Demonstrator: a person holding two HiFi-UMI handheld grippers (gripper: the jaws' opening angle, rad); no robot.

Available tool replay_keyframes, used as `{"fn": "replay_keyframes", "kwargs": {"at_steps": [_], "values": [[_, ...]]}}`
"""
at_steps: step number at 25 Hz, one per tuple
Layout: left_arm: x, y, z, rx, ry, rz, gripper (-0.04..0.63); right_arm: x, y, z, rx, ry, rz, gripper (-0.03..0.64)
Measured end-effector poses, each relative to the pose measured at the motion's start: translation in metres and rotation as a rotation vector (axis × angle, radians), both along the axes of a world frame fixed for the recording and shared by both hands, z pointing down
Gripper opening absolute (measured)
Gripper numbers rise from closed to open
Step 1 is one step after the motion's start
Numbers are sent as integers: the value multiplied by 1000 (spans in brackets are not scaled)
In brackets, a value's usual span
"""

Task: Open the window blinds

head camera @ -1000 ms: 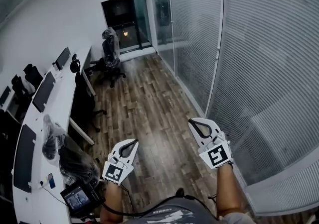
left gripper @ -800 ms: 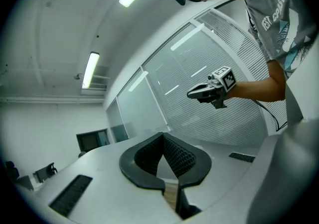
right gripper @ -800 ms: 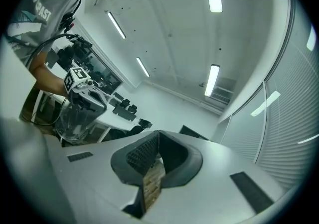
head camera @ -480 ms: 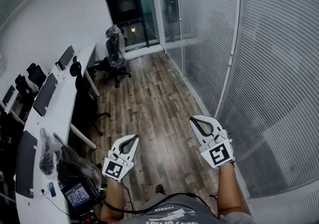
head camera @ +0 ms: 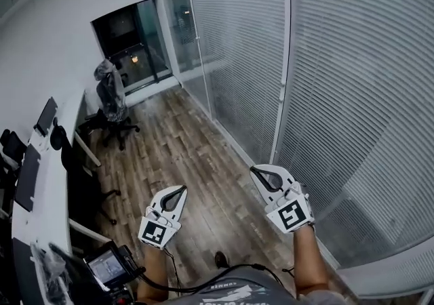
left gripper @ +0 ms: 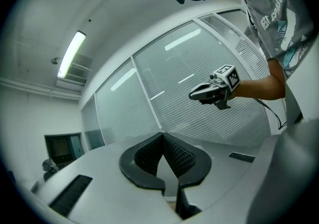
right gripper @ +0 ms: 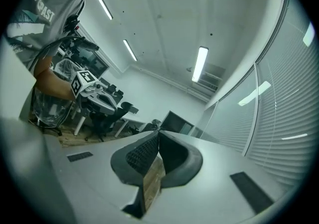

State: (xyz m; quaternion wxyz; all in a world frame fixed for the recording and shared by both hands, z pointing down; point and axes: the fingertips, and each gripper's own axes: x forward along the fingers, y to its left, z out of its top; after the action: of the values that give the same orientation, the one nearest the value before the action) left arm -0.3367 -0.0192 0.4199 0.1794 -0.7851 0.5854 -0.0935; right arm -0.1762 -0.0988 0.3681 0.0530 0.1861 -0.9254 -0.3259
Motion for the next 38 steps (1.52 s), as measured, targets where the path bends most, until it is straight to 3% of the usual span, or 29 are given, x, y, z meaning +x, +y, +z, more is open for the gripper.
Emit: {"fn": "replay_keyframes", "kwargs": {"at_steps": [4, 7, 9, 12, 15, 18, 24, 29, 33, 38], "values": [[-29, -80, 0, 26, 7, 80, 0, -29, -66, 2, 9, 7, 64, 5], [-45, -135, 15, 3, 29, 139, 0, -43, -109, 13, -6, 11, 122, 5], [-68, -195, 5, -1, 24, 150, 0, -63, -160, 5, -12, 23, 134, 5], [-74, -275, -12, -15, 73, 195, 0, -73, -238, -8, -46, 72, 150, 5], [-81, -309, 1, -36, 76, 222, 0, -79, -268, -5, -50, 67, 192, 5], [-82, -311, 12, -19, 91, 265, 0, -85, -263, 10, -41, 87, 213, 5], [-68, -313, 27, -2, 20, 325, 0, -82, -263, 31, -26, 80, 246, 5], [-17, -456, 16, -29, -20, 345, 0, -48, -404, 31, -71, 38, 230, 5], [13, -505, 12, -29, -14, 368, 0, -35, -449, 34, -74, 45, 220, 5], [62, -608, 44, -62, -54, 430, 0, -8, -534, 59, -94, 54, 233, 5]]}}
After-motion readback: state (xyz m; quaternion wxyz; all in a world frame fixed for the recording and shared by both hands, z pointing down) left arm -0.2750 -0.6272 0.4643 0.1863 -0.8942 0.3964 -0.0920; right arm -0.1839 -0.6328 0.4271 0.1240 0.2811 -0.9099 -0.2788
